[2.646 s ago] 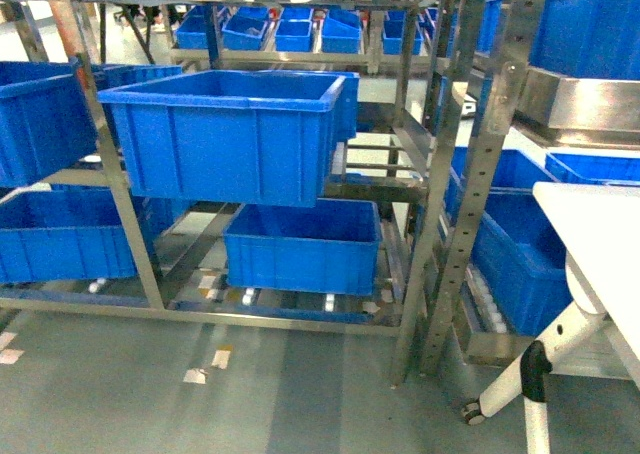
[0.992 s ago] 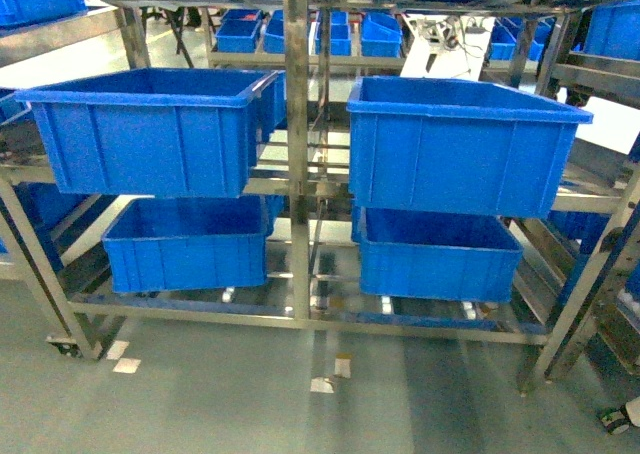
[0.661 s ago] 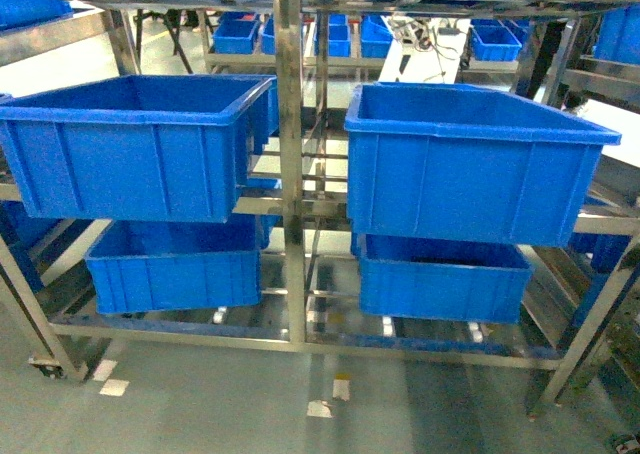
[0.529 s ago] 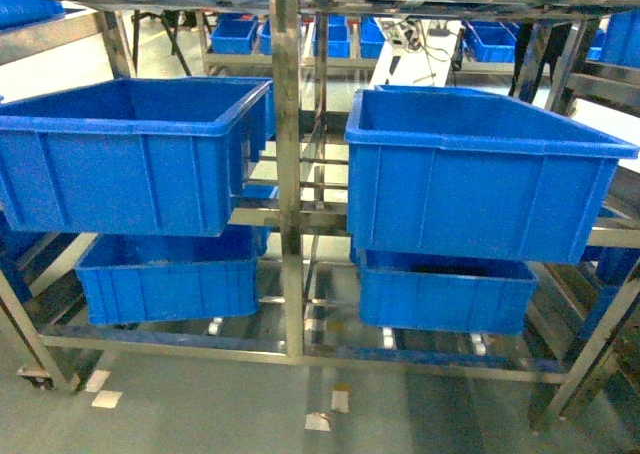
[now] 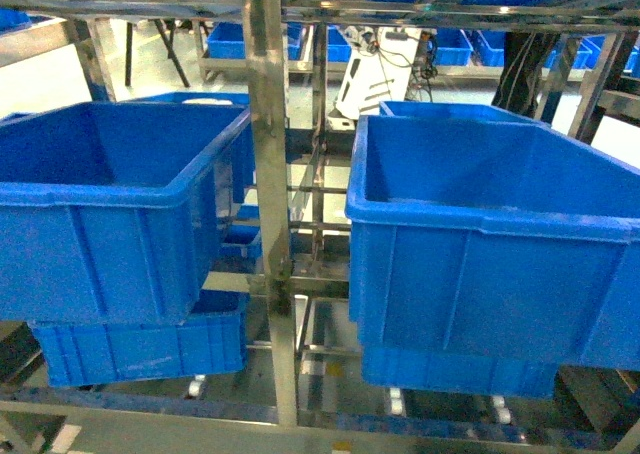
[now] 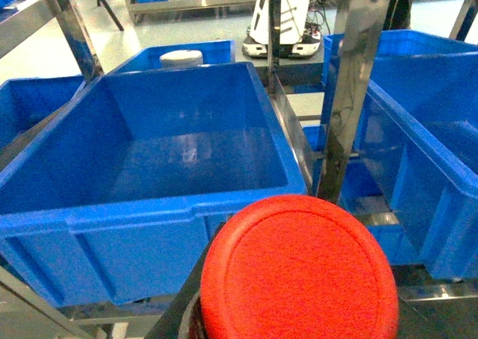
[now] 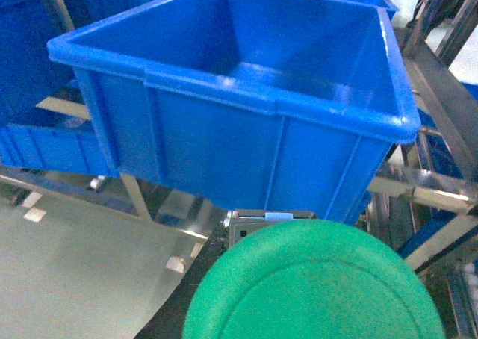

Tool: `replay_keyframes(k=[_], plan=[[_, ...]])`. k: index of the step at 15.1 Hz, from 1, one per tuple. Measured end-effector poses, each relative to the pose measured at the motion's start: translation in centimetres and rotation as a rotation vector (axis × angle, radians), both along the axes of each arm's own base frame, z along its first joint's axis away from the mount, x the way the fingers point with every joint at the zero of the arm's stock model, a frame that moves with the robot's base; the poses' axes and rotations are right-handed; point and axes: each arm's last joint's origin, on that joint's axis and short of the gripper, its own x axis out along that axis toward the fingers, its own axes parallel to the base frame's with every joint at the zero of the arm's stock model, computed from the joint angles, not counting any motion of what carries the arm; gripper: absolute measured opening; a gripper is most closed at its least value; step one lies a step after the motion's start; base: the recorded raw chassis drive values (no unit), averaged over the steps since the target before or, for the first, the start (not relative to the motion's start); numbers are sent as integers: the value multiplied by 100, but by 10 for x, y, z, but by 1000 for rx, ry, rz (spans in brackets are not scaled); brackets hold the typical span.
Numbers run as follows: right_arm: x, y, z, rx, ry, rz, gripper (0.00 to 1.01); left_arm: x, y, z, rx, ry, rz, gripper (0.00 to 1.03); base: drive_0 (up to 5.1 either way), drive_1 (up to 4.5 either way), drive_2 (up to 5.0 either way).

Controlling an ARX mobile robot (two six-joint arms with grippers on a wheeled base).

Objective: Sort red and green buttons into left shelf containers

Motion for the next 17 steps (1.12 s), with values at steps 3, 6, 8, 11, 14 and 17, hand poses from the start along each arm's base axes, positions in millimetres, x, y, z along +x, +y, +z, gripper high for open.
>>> replay_keyframes(k=[3, 6, 8, 11, 14, 17], plan=[[0, 0, 0, -1, -4, 0, 26, 0, 0, 0, 0, -1, 0, 25, 1, 432, -431], [0, 0, 0, -1, -3, 0, 26, 1, 0, -1, 0, 2, 0, 25, 1, 432, -431], [0, 0, 0, -2, -2, -4, 26, 1, 0, 0, 0, -1, -1, 25, 1, 432, -431], [0, 0, 0, -2, -2, -4, 26, 1, 0, 1, 0, -3, 2, 25, 1, 432, -431], [0, 0, 0, -2, -3, -4, 26, 1, 0, 1, 0, -3, -3, 25, -300, 416, -108], [0, 0, 1, -3, -6, -3, 26, 1, 0, 1, 0, -4, 1, 25, -445, 416, 40]])
